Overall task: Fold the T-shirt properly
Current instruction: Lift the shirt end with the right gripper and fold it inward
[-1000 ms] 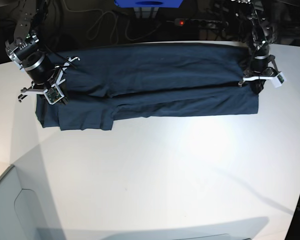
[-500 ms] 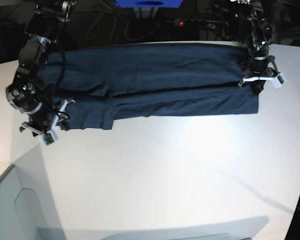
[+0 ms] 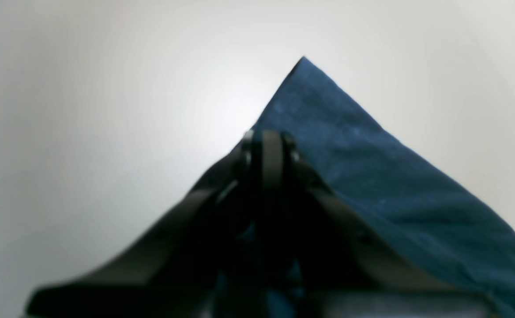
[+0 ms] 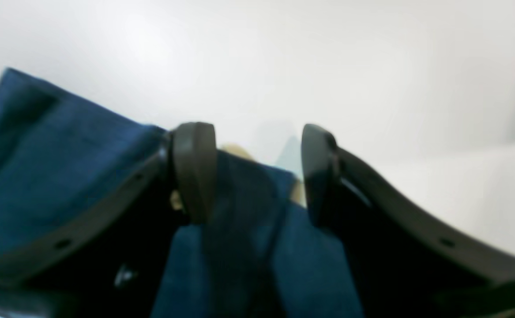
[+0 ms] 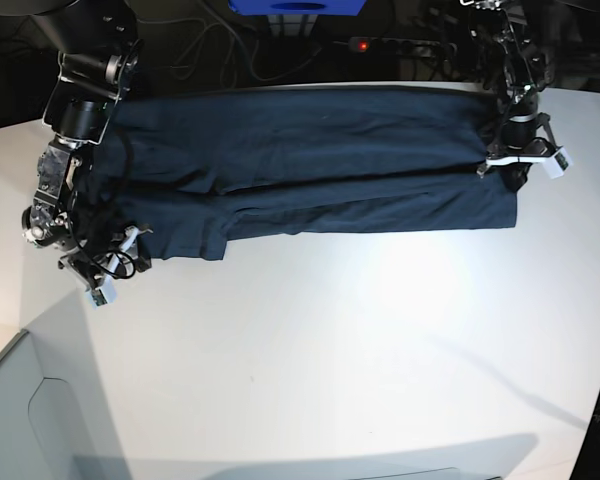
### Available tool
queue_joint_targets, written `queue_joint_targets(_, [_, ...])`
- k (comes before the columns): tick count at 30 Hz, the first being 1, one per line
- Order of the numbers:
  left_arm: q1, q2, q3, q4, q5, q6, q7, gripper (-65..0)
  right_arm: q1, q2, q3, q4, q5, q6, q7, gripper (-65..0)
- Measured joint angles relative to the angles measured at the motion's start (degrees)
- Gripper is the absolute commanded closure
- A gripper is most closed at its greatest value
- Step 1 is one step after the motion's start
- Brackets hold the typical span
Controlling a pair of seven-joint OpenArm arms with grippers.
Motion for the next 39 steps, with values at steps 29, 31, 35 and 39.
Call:
queue_joint_targets(29, [0.0,0.0,0.0,0.0,0.0,0.0,0.0,0.0,-4.5,1.6,0.2,1.1,2.5,-0.1,3.2,-0.8])
queue_joint_targets(31, [0.0,0.0,0.0,0.0,0.0,0.0,0.0,0.0,-5.0,1.2,0.2,3.9,1.1,0.0,1.4,0.0])
queue_joint_targets(35, [0.0,0.1,0.0,0.0,0.0,0.0,0.1,0.0,-8.3,0.0,0.2,12.6,0.1,0.0,0.2,-0.1])
queue_joint_targets(39, [0.0,0.0,0.0,0.0,0.0,0.0,0.0,0.0,-12.1,-0.5,0.2,21.1,0.9,0.0,0.9,-0.1])
